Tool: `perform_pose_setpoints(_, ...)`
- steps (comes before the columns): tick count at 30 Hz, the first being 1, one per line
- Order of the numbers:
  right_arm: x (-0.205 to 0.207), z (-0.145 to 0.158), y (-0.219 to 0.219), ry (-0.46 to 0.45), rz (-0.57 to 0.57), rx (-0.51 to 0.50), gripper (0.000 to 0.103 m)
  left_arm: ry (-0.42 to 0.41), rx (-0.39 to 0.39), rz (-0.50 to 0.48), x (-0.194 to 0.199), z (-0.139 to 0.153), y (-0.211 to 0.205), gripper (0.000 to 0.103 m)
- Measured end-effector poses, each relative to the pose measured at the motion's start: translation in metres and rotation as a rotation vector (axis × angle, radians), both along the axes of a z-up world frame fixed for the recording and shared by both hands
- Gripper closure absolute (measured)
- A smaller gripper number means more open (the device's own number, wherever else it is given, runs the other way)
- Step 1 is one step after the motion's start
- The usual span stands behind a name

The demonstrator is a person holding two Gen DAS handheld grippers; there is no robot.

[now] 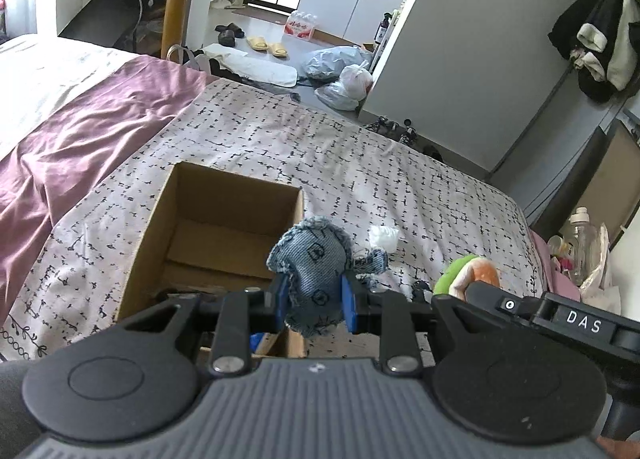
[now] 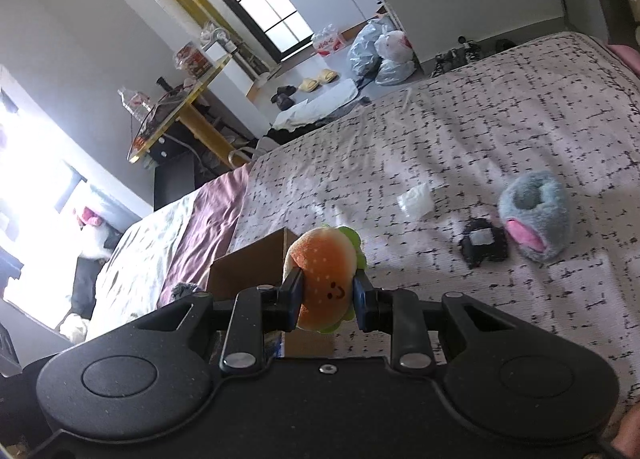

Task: Organize soft objects
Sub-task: 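Carry the grey plush and burger plush over the box and release both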

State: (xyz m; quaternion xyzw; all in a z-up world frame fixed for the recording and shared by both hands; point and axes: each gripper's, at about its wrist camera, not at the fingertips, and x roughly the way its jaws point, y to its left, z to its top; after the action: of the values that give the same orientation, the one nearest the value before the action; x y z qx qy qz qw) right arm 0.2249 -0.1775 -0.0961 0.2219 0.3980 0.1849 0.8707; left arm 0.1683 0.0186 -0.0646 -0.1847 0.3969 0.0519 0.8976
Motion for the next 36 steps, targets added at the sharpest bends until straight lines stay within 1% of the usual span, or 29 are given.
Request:
perform_pose_setpoints(4, 0.004, 0.003, 0.020, 0.002, 0.032, -0.015, 0.077, 0.001, -0.009, 0.010, 0.001, -0.002, 0.015, 0.077)
perform_pose_setpoints(6, 0.006, 0.005, 0.028, 0.007, 0.050, -0.002, 0.077, 0.004, -0.014, 0.020, 0.003, -0.004, 0.026, 0.077)
perform_pose_setpoints(11, 0.011, 0.007, 0.052, 0.008, 0.087, -0.017, 0.077, 0.027, -0.018, 0.031, 0.009, -0.012, 0.047, 0.077)
perform_pose_setpoints(17, 0.023, -0.002, 0.080, 0.039, 0.121, -0.043, 0.077, 0.067, -0.034, 0.050, 0.019, -0.026, 0.067, 0.076)
perform_pose_setpoints(24, 0.038, -0.015, 0.101, 0.076, 0.145, -0.067, 0.077, 0.120, -0.052, 0.074, 0.036, -0.050, 0.085, 0.076)
perform_pose_setpoints(36, 0.063, -0.037, 0.133, 0.129, 0.193, -0.110, 0.076, 0.231, -0.046, 0.073, 0.069, -0.088, 0.096, 0.076)
